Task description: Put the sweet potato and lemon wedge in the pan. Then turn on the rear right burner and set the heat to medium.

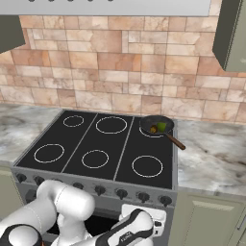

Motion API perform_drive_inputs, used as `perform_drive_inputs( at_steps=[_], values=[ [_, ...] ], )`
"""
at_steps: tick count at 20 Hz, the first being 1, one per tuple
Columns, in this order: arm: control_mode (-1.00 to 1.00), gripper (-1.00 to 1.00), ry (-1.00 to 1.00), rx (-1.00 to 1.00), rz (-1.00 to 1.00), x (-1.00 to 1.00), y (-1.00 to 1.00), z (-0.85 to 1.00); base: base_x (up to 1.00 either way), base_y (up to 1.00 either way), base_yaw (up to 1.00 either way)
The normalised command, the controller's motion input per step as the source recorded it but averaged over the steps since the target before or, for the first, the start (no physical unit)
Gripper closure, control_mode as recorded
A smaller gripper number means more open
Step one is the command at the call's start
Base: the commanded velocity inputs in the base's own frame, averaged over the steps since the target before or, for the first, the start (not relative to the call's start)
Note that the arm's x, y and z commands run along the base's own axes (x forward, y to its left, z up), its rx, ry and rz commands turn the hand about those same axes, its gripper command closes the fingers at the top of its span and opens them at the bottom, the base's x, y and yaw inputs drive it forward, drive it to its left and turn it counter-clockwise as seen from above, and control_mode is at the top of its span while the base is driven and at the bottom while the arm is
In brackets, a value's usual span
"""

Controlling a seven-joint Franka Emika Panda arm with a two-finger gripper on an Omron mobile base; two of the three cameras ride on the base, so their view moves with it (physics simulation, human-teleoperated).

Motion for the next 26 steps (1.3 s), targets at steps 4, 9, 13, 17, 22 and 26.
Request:
perform_drive_inputs(
  at_steps=[4,9,13,17,22,26],
  values=[
    [-1.00,-1.00,0.00,0.00,0.02,0.06,0.17,0.00,0.00,0.00,0.00],
    [-1.00,-1.00,0.00,0.00,0.00,0.18,0.00,-0.05,0.00,0.00,0.00],
    [-1.00,-1.00,0.00,0.00,0.00,0.27,0.00,-0.15,0.00,0.00,0.00],
    [-1.00,-1.00,0.00,0.00,0.00,0.10,-0.03,-0.25,0.00,0.00,0.00],
    [-1.00,-1.00,0.00,0.00,0.00,0.00,-0.13,-0.21,0.00,0.00,0.00],
    [-1.00,-1.00,0.00,0.00,0.00,0.04,-0.02,0.00,0.00,0.00,0.00]
  ],
)
